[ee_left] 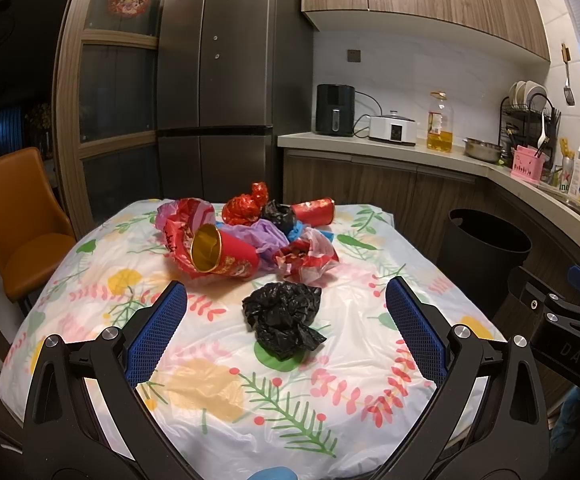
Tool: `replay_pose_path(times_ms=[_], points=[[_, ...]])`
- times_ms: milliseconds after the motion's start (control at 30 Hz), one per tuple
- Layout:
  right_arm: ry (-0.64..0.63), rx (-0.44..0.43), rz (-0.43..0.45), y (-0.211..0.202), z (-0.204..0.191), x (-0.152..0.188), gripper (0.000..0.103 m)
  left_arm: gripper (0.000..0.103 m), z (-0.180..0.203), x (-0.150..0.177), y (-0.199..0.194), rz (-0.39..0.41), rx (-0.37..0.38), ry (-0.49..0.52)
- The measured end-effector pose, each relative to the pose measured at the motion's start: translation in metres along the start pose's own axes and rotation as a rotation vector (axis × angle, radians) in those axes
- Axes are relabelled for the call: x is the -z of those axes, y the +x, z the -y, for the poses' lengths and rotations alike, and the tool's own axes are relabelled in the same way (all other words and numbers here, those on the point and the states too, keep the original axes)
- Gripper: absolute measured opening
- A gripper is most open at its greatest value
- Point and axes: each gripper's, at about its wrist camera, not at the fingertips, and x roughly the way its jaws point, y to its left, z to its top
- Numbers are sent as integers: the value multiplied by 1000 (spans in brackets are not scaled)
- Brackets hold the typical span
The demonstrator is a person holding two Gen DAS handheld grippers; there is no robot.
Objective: Collect trash
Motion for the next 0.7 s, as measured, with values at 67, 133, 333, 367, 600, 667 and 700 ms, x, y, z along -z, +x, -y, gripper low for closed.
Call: replay_pose_path(times_ms=[67, 133, 333, 367, 600, 667, 700], points=[[0, -1, 0, 0, 0, 0, 98, 98, 0, 0, 0, 0, 1, -1], [1, -1, -1, 0, 0, -1, 98, 98, 0, 0, 0, 0, 1, 0], [0, -1, -1, 0, 1, 0, 98, 98, 0, 0, 0, 0, 1, 0], [0, -1, 0, 0, 1, 0, 98, 98, 0, 0, 0, 0, 0, -1], [1, 0, 0, -1, 1, 0, 98, 98, 0, 0, -1, 1, 2, -2], [1, 1, -1, -1, 1, 1, 98, 98, 0, 0, 0, 1, 0, 0], [1, -1, -1, -1, 1, 1, 98, 98, 0, 0, 0, 1, 0, 0]])
